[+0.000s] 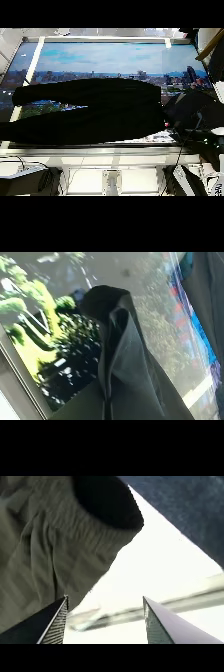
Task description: Fold the clothes and pants, and hang the long-sleeved shirts on hangers.
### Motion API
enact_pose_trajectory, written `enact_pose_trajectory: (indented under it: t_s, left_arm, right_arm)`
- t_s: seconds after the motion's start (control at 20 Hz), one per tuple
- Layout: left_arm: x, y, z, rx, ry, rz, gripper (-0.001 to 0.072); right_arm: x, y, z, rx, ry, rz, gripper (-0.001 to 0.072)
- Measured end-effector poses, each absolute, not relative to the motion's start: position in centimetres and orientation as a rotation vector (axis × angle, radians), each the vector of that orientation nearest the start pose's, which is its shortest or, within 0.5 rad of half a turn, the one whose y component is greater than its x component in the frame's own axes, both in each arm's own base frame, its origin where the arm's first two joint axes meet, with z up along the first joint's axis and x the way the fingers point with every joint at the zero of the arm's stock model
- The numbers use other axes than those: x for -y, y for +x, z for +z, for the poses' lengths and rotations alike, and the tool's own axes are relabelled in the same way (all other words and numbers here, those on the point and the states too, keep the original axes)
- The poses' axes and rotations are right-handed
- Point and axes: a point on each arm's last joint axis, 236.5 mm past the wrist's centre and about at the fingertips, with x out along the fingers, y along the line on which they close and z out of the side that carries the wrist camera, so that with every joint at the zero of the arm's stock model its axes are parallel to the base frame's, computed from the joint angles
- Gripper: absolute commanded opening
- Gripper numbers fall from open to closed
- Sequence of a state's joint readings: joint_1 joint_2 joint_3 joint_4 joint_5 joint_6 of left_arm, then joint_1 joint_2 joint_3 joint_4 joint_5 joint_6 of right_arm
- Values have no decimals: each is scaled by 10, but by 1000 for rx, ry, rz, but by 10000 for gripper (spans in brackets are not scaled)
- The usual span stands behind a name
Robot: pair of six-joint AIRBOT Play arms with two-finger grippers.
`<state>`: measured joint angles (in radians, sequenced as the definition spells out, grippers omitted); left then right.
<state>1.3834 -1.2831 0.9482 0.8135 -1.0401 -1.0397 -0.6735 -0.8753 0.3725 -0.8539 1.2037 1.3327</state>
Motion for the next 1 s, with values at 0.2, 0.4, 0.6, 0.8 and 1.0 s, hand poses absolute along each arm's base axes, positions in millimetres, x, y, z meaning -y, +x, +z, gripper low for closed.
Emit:
enact_pose_trajectory:
  t_s: [0.2, 0.4, 0.6, 0.8, 1.0]
  left_arm:
    - [-328, 206, -4, -696, -985, 603, 5]
    - [-326, 207, -4, -699, -988, 596, 5]
    - [-326, 207, -4, -700, -987, 595, 4]
    - [-328, 207, 6, -688, -966, 597, 4]
    - [-338, 210, 40, -646, -888, 605, 4]
  right_arm:
    - [-20, 229, -88, -1205, 1135, -41, 529]
    - [-20, 246, -96, -1131, 1182, -38, 461]
    - [-28, 254, -103, -1129, 1169, -25, 16]
    - [-38, 260, -81, -1120, 1111, 78, 16]
    - [-38, 264, -29, -1112, 947, 193, 15]
